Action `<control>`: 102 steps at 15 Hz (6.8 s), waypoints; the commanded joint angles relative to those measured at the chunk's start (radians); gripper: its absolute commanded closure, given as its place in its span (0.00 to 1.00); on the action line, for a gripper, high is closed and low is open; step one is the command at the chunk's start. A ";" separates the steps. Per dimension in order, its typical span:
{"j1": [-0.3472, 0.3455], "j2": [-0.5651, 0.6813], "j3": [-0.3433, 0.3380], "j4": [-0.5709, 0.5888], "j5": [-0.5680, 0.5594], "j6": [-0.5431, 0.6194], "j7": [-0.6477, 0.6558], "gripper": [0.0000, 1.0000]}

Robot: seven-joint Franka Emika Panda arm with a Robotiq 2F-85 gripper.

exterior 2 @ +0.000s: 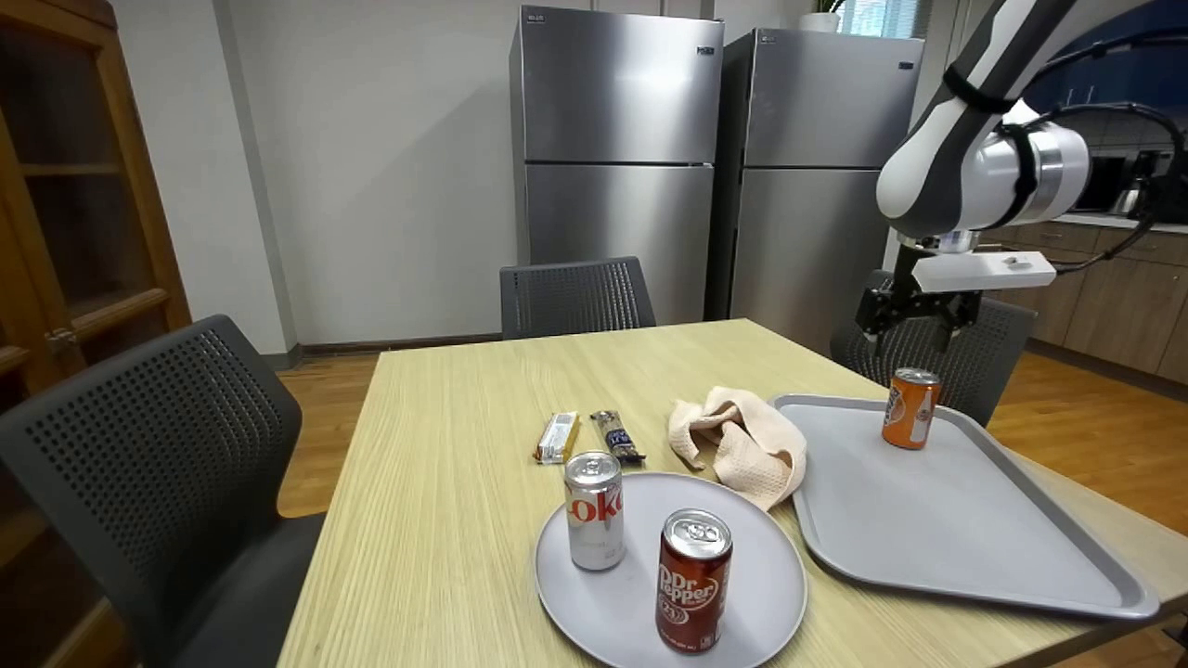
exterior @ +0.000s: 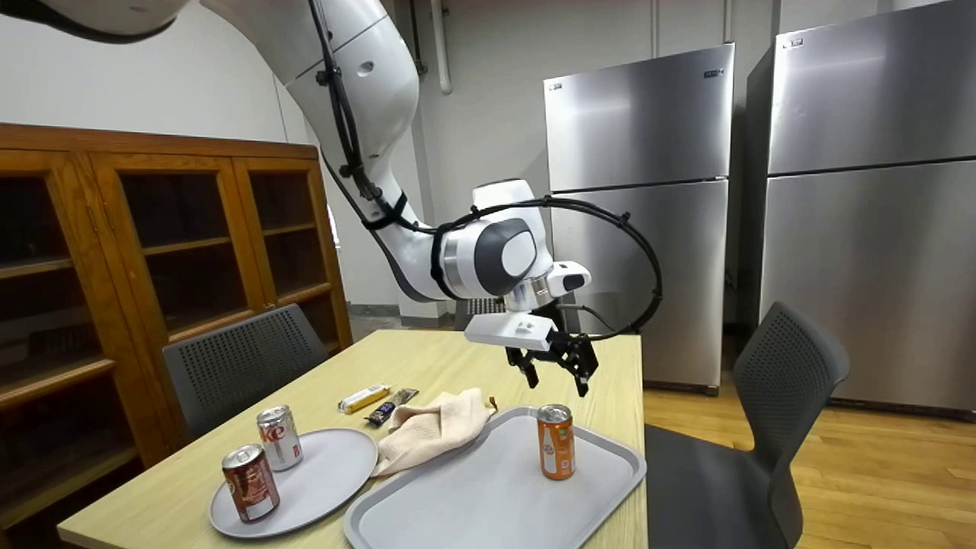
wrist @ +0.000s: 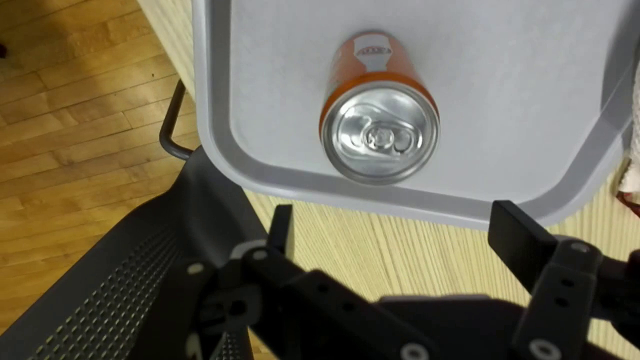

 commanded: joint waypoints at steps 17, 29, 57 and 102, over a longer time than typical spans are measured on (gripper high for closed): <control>0.215 -0.203 0.126 -0.142 -0.121 -0.004 0.048 0.00; 0.371 -0.213 0.244 -0.128 -0.179 -0.019 0.123 0.00; 0.501 -0.038 0.386 -0.092 -0.173 -0.142 0.086 0.00; 0.339 -0.166 0.243 -0.114 -0.185 -0.110 0.071 0.62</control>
